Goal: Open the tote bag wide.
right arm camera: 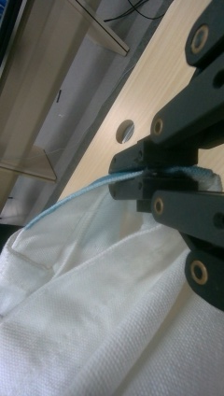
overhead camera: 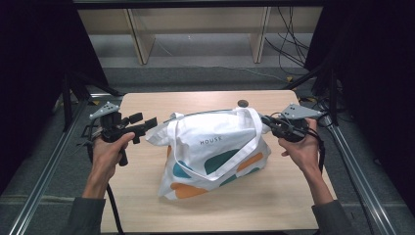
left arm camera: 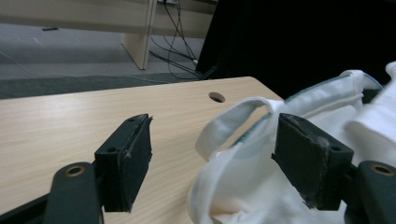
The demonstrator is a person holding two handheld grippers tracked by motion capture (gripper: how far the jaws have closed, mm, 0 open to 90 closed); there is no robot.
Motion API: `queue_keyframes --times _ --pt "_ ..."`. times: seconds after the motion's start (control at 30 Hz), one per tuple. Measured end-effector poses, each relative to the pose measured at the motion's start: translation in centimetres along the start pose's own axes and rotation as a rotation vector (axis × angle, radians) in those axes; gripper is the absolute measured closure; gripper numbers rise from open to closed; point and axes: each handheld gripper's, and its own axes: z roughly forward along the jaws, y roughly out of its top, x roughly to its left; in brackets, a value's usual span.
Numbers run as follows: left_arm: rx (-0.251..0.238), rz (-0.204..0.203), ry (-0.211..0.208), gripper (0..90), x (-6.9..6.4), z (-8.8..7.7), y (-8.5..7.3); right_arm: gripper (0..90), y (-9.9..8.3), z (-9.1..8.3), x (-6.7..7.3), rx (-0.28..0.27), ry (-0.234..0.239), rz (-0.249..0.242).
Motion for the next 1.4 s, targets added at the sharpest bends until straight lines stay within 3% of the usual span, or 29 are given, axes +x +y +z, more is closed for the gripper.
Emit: queue_keyframes --times 0.03,0.07,0.17,0.2,0.23,0.27,0.3,0.37,0.43,0.5,0.53,0.63,0.67,0.7,0.73,0.77,0.8,0.83,0.87,0.9,1.0,1.03,1.07,1.17,1.2,1.23,1.3,1.33,1.4 --pt "0.0 0.0 0.0 27.2 0.0 0.0 0.0 87.0 0.0 0.0 0.0 0.0 0.0 0.0" --pt "-0.007 0.068 -0.006 27.6 -0.9 -1.1 -0.3 87.0 0.0 0.0 0.1 0.015 0.014 0.019" --pt "-0.009 0.101 -0.028 29.0 -1.8 -2.5 -1.3 87.0 0.1 0.0 0.0 -0.011 -0.004 0.007" --pt "0.004 0.055 -0.069 30.2 -3.1 -3.6 -3.0 87.0 0.0 -0.3 0.0 0.007 -0.003 0.009" --pt "0.027 -0.018 -0.118 31.2 -3.8 -4.0 -4.1 87.0 0.0 -0.3 0.0 0.002 -0.005 0.005" --pt "0.031 -0.055 -0.17 32.2 -4.4 -4.3 -5.1 87.0 0.0 -0.3 0.1 0.008 -0.003 0.027" --pt "0.043 -0.044 -0.182 34.5 -4.8 -4.3 -5.9 86.9 0.0 -0.3 -0.1 -0.009 -0.005 0.002" --pt "0.072 -0.019 -0.17 34.9 -5.4 -4.3 -6.8 86.9 -0.1 -0.2 0.0 -0.024 -0.017 0.013" --pt "0.132 0.049 -0.212 34.7 -7.0 -3.7 -8.7 86.9 0.0 -0.3 0.2 0.004 0.0 0.035" --pt "0.172 0.12 -0.18 31.9 -7.5 -3.2 -9.4 86.8 0.0 -0.3 0.2 0.01 0.003 0.034" --pt "0.184 0.131 -0.159 31.6 -7.6 -2.9 -9.8 86.8 0.0 -0.2 0.2 0.003 -0.001 0.031" --pt "0.215 0.119 -0.165 31.4 -7.5 -2.0 -10.7 86.8 0.0 -0.2 0.1 -0.013 -0.004 0.028" --pt "0.254 0.125 -0.151 31.5 -7.4 -1.0 -11.6 86.7 -0.1 -0.3 0.0 -0.024 -0.005 0.024" --pt "0.26 0.116 -0.16 33.0 -7.4 -0.5 -12.0 86.7 -0.2 -0.4 0.1 -0.012 0.008 0.037" --pt "0.272 0.119 -0.161 37.1 -7.4 -0.2 -12.3 86.7 -0.2 -0.4 0.0 -0.009 0.011 0.023" --pt "0.272 0.119 -0.161 43.6 -7.4 -0.2 -12.3 86.7 -0.3 -0.5 0.1 -0.007 0.002 0.043" --pt "0.262 0.201 -0.136 55.3 -7.4 0.2 -12.7 86.7 -0.2 -0.5 0.0 -0.015 0.011 0.032" --pt "0.262 0.201 -0.136 64.9 -7.4 0.2 -12.7 86.7 -0.2 -0.5 0.0 -0.015 0.011 0.032" --pt "0.246 0.242 -0.13 64.9 -7.3 0.4 -12.8 86.7 -0.2 -0.5 -0.1 -0.035 -0.009 0.011" --pt "0.238 0.25 -0.145 76.7 -7.2 0.7 -13.1 86.6 -0.2 -0.6 0.0 -0.021 0.001 0.017" --pt "0.259 0.316 -0.136 85.9 -7.2 1.8 -13.7 86.4 0.1 -0.6 0.2 -0.028 0.017 0.017" --pt "0.259 0.316 -0.136 87.3 -7.2 1.8 -13.7 86.2 0.1 -0.6 0.3 -0.033 0.015 0.017" --pt "0.275 0.365 -0.137 87.9 -7.2 2.4 -14.2 85.9 0.2 -0.6 0.4 -0.05 0.011 0.017" --pt "0.294 0.387 -0.128 88.2 -7.4 2.9 -15.0 83.7 0.6 -0.7 0.7 -0.054 0.03 0.032" --pt "0.31 0.425 -0.127 88.2 -7.5 3.2 -15.3 83.7 0.6 -0.7 0.7 -0.054 0.03 0.032" --pt "0.32 0.411 -0.121 88.1 -7.8 3.3 -15.5 75.6 1.0 -0.8 0.9 -0.057 0.043 0.054" --pt "0.326 0.427 -0.119 88.0 -7.7 3.2 -15.3 71.1 1.5 -1.5 0.8 -0.089 0.014 0.056" --pt "0.331 0.465 -0.121 87.9 -7.5 3.2 -15.2 67.2 1.8 -1.9 0.9 -0.12 0.027 0.091" --pt "0.321 0.44 -0.124 87.8 -7.6 3.3 -15.3 62.1 2.5 -3.2 1.1 -0.152 0.025 0.133"
